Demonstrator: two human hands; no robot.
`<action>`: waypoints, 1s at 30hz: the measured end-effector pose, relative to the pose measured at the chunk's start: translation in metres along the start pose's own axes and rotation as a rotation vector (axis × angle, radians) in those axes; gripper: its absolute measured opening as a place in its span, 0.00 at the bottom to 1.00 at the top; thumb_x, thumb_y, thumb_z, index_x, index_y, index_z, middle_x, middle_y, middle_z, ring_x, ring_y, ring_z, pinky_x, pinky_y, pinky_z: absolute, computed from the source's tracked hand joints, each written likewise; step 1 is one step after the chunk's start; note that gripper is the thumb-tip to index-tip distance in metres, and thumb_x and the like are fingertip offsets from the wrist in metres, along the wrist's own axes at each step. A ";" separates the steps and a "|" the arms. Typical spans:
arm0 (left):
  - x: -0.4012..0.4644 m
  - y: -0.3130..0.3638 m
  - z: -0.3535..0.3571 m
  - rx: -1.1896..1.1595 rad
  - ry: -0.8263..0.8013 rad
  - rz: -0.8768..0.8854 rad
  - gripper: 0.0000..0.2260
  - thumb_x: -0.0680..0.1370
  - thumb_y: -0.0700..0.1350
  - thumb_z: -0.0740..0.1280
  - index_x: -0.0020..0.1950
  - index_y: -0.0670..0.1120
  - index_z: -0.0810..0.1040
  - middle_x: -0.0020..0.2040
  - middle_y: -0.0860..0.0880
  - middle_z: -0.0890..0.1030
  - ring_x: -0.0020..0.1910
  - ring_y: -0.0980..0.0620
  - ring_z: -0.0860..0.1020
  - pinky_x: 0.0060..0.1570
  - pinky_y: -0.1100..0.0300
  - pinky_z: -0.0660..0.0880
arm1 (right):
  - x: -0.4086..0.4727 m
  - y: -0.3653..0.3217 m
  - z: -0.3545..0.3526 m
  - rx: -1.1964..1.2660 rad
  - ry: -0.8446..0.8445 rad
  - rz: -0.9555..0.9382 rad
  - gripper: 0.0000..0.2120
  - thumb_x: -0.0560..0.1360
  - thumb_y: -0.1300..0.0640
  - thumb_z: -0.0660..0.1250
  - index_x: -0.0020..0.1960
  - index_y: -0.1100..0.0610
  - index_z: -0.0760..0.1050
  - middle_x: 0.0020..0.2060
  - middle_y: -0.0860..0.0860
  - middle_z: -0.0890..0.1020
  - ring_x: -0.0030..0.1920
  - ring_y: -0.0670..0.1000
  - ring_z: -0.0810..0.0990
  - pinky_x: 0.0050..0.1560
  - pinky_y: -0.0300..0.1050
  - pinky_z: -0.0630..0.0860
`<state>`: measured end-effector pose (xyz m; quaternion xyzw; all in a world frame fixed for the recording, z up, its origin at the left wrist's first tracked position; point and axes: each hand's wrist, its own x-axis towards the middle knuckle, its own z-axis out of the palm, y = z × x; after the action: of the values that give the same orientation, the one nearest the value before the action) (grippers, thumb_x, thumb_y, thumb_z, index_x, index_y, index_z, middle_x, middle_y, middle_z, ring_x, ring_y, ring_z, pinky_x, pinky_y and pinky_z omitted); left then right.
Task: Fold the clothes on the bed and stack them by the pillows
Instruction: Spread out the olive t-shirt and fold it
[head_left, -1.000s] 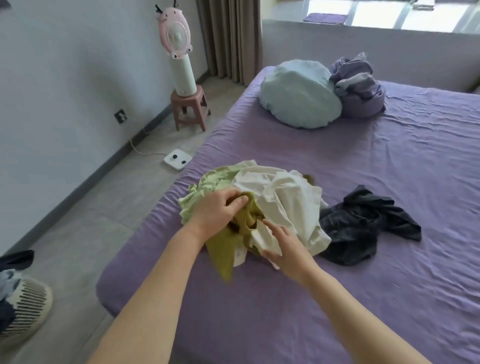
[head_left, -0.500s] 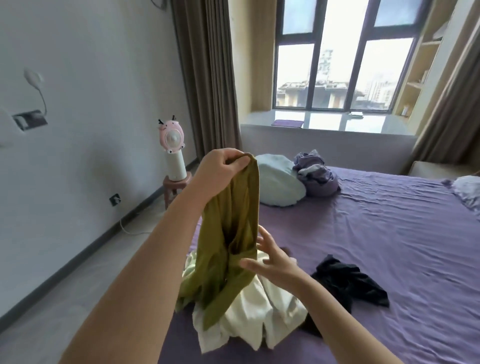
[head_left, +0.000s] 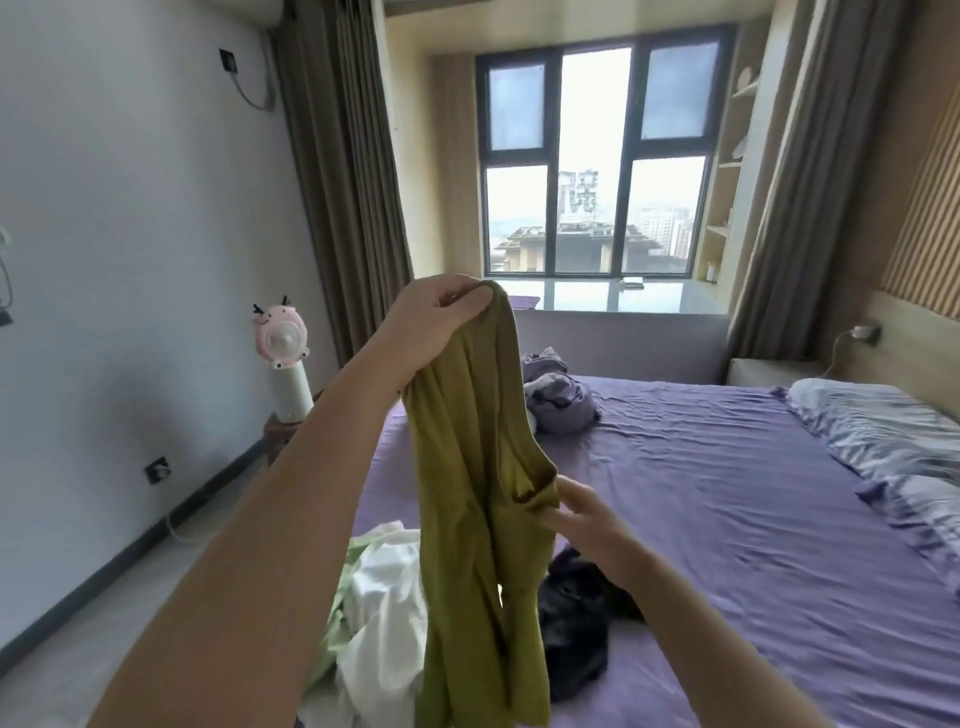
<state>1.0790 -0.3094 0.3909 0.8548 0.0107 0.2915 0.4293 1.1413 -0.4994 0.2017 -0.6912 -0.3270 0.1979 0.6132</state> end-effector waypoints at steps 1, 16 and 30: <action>-0.001 0.010 0.013 0.000 -0.007 0.009 0.05 0.79 0.53 0.64 0.49 0.60 0.79 0.46 0.63 0.79 0.46 0.63 0.77 0.44 0.67 0.70 | -0.008 -0.002 -0.017 -0.017 0.043 -0.011 0.09 0.71 0.70 0.69 0.44 0.57 0.79 0.40 0.48 0.82 0.43 0.44 0.78 0.47 0.40 0.75; -0.038 0.065 0.196 0.461 -0.329 -0.111 0.12 0.68 0.51 0.76 0.45 0.52 0.75 0.44 0.49 0.78 0.46 0.47 0.77 0.50 0.50 0.75 | -0.154 -0.018 -0.299 -0.418 0.472 -0.022 0.13 0.75 0.49 0.67 0.40 0.58 0.73 0.33 0.52 0.74 0.36 0.49 0.73 0.38 0.43 0.67; -0.073 0.076 0.273 -0.040 0.020 -0.124 0.04 0.77 0.43 0.68 0.47 0.52 0.81 0.41 0.52 0.81 0.41 0.55 0.78 0.45 0.65 0.73 | -0.238 -0.003 -0.384 -0.398 0.722 -0.008 0.06 0.74 0.50 0.68 0.47 0.52 0.80 0.39 0.47 0.82 0.42 0.46 0.79 0.39 0.37 0.71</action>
<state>1.1396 -0.5759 0.2854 0.8408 0.0622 0.2728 0.4635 1.2314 -0.9406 0.2392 -0.8201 -0.1254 -0.1267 0.5438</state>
